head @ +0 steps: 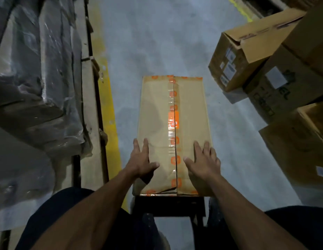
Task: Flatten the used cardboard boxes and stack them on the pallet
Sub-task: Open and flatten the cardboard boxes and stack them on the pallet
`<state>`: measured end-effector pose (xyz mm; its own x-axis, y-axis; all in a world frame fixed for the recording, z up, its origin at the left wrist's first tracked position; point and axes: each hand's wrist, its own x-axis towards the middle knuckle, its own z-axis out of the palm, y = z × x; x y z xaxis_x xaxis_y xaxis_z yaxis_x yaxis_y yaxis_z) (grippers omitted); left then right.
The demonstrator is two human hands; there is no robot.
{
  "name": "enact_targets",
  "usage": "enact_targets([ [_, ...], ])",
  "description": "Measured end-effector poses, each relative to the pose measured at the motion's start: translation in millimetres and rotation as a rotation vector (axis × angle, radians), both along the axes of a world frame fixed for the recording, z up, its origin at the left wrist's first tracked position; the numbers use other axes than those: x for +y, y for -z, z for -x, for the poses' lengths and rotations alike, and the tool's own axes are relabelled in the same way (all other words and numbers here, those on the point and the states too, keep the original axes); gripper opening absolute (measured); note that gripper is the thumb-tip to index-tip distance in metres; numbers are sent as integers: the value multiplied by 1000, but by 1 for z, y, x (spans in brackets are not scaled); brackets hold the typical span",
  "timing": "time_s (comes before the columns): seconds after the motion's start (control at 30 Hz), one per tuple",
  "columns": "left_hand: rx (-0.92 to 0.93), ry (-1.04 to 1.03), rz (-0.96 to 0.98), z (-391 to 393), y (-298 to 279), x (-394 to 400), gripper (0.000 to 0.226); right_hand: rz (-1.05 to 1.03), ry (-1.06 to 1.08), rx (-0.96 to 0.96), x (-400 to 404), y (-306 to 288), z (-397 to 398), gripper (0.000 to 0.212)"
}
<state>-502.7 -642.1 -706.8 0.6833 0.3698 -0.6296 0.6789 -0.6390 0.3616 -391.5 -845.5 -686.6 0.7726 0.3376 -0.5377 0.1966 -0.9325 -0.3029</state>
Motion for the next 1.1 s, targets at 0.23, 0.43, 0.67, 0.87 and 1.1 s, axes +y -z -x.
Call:
enact_targets([
  [0.23,-76,135,-212,-10,-6,-6,99,52,-57,14,2,11,-2,73],
  [0.43,-360,704,-253,-41,-15,-19,86,95,-97,14,6,19,1,74],
  [0.67,-667,1107,-480,-73,-45,2,56,131,-109,11,7,21,1,75],
  [0.87,-474,1125,-661,-52,-107,45,58,141,-109,44,10,15,1,75],
  [1.1,83,955,-793,-2,-108,72,36,132,-104,31,12,8,6,76],
])
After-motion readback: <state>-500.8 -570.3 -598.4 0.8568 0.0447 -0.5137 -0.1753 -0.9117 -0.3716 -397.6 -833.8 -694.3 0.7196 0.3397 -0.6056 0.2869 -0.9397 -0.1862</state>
